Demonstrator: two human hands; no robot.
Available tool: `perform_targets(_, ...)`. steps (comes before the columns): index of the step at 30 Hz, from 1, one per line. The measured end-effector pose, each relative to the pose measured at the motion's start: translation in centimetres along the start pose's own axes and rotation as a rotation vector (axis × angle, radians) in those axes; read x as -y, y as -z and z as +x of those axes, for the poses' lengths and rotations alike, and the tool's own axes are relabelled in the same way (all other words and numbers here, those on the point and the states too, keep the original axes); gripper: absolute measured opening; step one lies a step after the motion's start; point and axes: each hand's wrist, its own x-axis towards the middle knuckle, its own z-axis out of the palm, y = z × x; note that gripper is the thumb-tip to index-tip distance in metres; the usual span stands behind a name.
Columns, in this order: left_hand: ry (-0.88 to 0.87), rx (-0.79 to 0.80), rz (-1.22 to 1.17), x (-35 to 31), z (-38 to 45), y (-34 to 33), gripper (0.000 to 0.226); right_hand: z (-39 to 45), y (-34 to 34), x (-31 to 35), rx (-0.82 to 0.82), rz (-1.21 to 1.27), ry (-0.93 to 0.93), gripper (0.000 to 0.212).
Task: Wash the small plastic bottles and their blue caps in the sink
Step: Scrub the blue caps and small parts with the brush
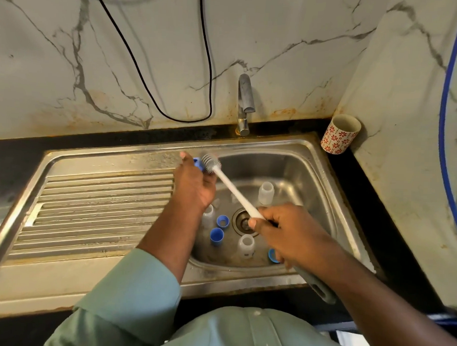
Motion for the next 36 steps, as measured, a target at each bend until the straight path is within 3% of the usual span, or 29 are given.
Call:
perform_targets(2,-0.013,-0.024,0.003,-0.4,0.5,0.4,0.049,-0.4,-0.3,-0.3,0.044,0.057,-0.003,0.015)
perform_targets(6,0.059,0.0,-0.035,0.5,-0.3,0.3,0.05,1.0,-0.8,-0.8,-0.054,0.027,0.009,0.025)
perform_targets(10,-0.001,0.048,-0.123,-0.4,-0.4,0.7,0.019,0.6,-1.2,-1.4,-0.036,0.035,0.023,0.016)
perform_targets(18,-0.178,-0.052,0.123,0.3,-1.3,1.9,0.043,0.7,-1.3,-1.4,-0.07,0.072,0.009,0.018)
perform_targets(23,-0.272,-0.129,0.124,0.4,-1.4,1.8,0.032,0.4,-1.1,-1.5,-0.072,0.039,0.065,0.016)
perform_targets(26,-0.245,-0.09,0.195,0.2,-1.8,1.7,0.02,0.6,-1.3,-1.4,-0.091,0.054,0.057,0.015)
perform_targets(32,-0.287,-0.162,0.167,-1.5,-1.4,1.8,0.023,-0.2,-1.1,-0.9,-0.015,0.045,0.092,0.016)
perform_targets(36,-0.279,-0.134,0.255,-0.9,-1.8,1.6,0.023,0.4,-2.1,-0.5,-0.074,0.176,0.048,0.018)
